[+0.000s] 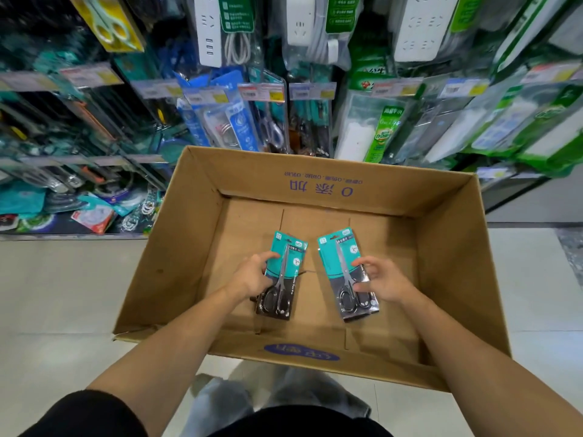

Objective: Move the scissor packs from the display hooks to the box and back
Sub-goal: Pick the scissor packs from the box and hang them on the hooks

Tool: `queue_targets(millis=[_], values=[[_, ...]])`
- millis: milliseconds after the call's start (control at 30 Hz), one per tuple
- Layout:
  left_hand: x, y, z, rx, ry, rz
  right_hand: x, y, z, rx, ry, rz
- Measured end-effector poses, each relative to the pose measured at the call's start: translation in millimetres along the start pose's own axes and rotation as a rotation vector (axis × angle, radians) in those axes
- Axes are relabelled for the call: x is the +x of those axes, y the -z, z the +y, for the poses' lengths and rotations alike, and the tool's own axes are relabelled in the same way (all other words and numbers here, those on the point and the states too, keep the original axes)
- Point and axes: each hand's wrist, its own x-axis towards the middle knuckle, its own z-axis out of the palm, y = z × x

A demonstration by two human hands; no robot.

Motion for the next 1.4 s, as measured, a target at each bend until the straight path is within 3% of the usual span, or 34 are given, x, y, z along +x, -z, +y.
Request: queue_targets(millis=[133,300,567,1067,1400], values=[[-18,28,6,-0.19,-0.123,0.011,-5,-8,-32,-0.152,0.117,0.095],[-59,77,7,-0.342,-0.262,0.138,-29,-33,-89,-0.141,0.208,0.122],[-123,170,-53,-0.48,-0.415,0.355,-61,-127,-178,-0.143,0.44,0.108],[-203,311,-239,-0.55,-0.489,0.578,-48,-365,-286,-0.13,0.645,-0.015],[-183,371,-285,-0.589,-0.468,0.636,-13,-423,-334,-0.124,0.637,-0.033]])
